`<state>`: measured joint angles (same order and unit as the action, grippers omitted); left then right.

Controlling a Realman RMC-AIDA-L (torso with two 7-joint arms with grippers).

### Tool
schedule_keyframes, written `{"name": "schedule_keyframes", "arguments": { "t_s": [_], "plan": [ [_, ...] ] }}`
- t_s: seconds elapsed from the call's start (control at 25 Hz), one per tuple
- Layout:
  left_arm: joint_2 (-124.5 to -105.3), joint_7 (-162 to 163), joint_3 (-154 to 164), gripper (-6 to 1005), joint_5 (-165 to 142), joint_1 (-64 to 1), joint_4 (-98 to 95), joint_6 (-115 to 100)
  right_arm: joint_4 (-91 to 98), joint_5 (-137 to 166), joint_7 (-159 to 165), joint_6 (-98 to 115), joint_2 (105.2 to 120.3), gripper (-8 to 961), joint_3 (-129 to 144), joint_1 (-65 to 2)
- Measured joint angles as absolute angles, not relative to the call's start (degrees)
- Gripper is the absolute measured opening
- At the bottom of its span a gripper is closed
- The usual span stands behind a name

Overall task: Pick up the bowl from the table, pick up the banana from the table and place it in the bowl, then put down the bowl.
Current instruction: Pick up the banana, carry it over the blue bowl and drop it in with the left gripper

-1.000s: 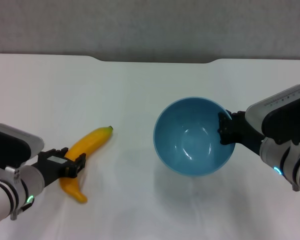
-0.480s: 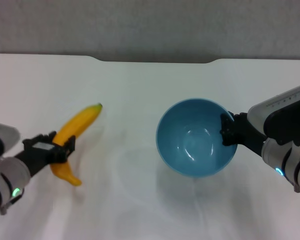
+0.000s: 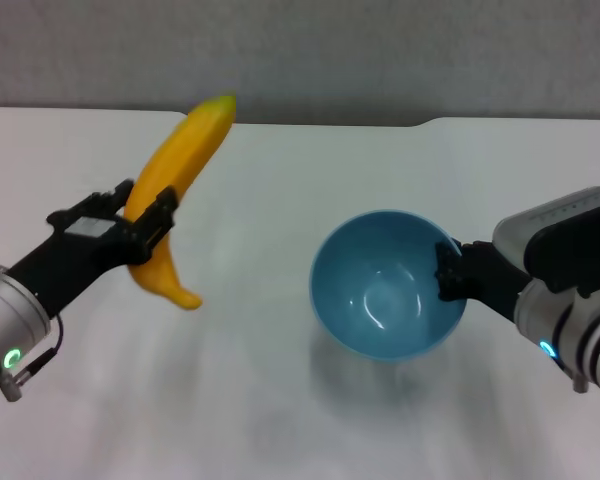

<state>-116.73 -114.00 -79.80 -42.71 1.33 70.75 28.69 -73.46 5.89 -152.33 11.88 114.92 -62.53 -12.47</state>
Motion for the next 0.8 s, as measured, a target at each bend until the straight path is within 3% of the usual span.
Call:
{"name": "schedule_keyframes", "arguments": {
  "t_s": [0.28,0.8],
  "plan": [
    [-116.79,-111.09,-80.99,570,-40.38,-0.83,68.98,39.00,-68.86,5.88,-146.55,7.71,114.92,43,-60.08,-16.80],
    [-116.99,-112.24,-80.98,604,-34.74,-12.43,53.09,48.68,-67.29,6.17,-143.42,1.60,114.85,42,-56.51,-19.27]
  ]
}}
